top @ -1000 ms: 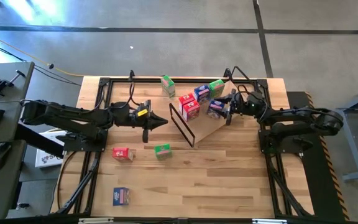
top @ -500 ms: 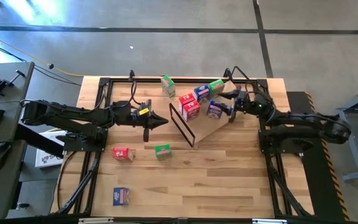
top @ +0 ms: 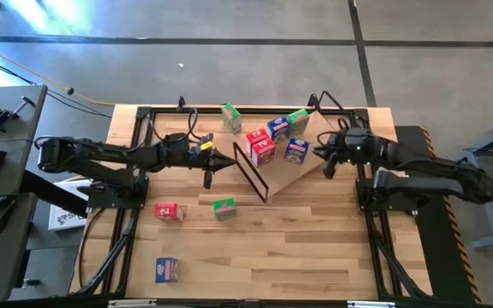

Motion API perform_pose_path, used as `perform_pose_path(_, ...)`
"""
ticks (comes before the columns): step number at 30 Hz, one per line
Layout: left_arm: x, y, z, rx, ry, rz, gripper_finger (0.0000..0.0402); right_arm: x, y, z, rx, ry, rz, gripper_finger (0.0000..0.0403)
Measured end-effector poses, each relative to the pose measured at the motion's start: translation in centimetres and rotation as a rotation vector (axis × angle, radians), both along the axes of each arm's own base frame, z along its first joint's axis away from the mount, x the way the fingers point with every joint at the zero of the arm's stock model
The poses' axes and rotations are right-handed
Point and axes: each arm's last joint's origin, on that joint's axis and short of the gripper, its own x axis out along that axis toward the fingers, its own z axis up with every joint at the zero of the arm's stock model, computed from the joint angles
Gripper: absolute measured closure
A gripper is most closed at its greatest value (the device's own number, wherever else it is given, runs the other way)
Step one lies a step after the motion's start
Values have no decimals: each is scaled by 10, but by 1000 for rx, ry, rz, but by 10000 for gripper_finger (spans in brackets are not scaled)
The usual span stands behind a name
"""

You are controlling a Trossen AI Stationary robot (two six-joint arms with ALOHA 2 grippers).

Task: Stack cereal on shelf
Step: Put the top blue cereal box on the shelf aligned with the other blue cereal box

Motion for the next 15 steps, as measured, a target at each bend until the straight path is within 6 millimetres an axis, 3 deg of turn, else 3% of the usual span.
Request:
perform_pose_path(3, 6, 7, -4, -10, -32, -37, 401, 6, 0, -15, 48, 45, -56, 396)
perform_pose_path(7, 10, 14, -9, -31, -56, -50, 401, 13, -4, -36, 81, 98, -154, 382)
perform_pose_path(15, 10, 18, -11, -42, -49, -41, 401, 35, -17, -46, 43, 40, -198, 390)
